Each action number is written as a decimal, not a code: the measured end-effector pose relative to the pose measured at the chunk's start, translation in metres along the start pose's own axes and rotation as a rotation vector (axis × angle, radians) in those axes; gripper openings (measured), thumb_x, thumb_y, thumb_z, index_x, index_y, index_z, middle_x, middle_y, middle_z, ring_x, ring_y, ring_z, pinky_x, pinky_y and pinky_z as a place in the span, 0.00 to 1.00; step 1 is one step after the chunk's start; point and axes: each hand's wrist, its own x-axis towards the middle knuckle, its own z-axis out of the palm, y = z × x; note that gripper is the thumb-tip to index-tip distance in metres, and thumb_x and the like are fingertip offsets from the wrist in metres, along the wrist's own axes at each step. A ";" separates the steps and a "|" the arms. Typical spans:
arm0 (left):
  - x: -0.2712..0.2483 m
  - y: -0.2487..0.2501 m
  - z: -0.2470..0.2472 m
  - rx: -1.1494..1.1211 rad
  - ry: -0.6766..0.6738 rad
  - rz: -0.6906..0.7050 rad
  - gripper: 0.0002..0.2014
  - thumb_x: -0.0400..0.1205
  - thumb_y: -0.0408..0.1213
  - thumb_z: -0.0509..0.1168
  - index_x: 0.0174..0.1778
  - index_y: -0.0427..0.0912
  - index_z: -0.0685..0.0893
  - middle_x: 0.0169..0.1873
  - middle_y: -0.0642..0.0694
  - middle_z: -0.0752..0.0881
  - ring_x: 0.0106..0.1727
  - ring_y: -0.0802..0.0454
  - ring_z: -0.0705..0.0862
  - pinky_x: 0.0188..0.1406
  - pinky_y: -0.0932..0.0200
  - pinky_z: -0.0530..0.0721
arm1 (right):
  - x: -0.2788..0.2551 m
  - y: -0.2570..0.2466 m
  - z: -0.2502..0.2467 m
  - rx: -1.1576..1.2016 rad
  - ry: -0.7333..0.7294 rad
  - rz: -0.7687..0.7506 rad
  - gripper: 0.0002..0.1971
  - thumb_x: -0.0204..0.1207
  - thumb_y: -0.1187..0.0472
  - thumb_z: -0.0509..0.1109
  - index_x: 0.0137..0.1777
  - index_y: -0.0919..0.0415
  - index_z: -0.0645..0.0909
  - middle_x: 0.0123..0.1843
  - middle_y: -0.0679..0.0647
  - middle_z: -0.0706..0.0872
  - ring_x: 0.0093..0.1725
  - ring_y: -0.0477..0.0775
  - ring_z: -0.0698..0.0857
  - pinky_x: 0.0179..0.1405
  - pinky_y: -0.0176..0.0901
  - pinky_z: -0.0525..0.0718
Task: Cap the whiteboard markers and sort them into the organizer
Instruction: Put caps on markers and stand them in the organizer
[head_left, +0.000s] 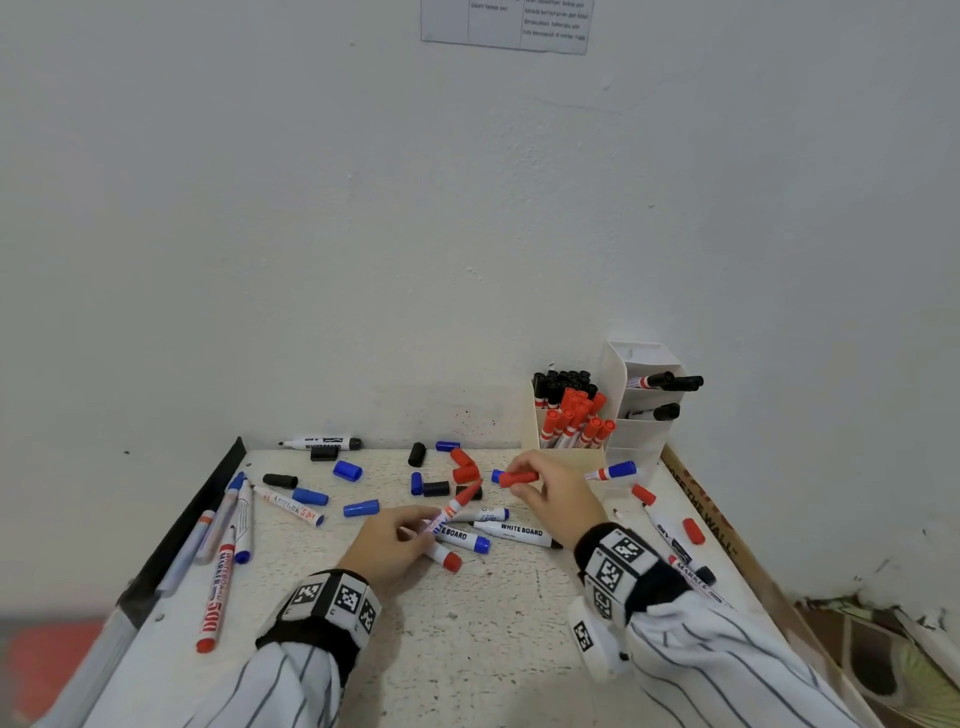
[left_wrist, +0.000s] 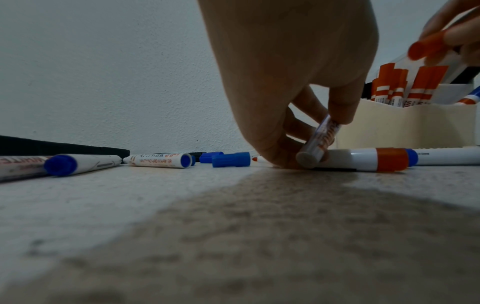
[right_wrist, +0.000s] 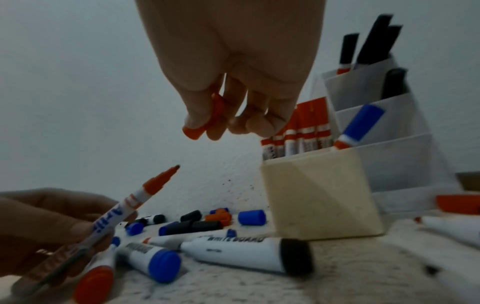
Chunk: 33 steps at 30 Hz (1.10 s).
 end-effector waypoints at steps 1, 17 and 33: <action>0.001 0.000 0.001 0.005 -0.009 0.008 0.15 0.83 0.34 0.61 0.63 0.53 0.79 0.50 0.55 0.80 0.48 0.64 0.77 0.39 0.73 0.71 | 0.003 -0.001 0.004 -0.009 -0.009 -0.003 0.06 0.77 0.63 0.67 0.50 0.51 0.78 0.49 0.43 0.86 0.47 0.36 0.82 0.48 0.28 0.76; 0.006 -0.004 0.002 -0.122 0.009 0.070 0.08 0.83 0.40 0.61 0.55 0.56 0.80 0.52 0.54 0.82 0.53 0.60 0.78 0.46 0.68 0.73 | 0.011 -0.011 0.025 0.060 -0.113 -0.022 0.05 0.76 0.63 0.69 0.50 0.56 0.84 0.38 0.37 0.78 0.36 0.35 0.75 0.37 0.21 0.72; 0.004 -0.005 0.000 -0.042 -0.025 0.108 0.15 0.82 0.40 0.63 0.65 0.42 0.82 0.57 0.49 0.86 0.54 0.59 0.80 0.60 0.61 0.74 | 0.014 -0.013 0.022 -0.033 -0.214 -0.055 0.05 0.76 0.62 0.68 0.47 0.59 0.85 0.31 0.40 0.77 0.31 0.37 0.72 0.31 0.26 0.69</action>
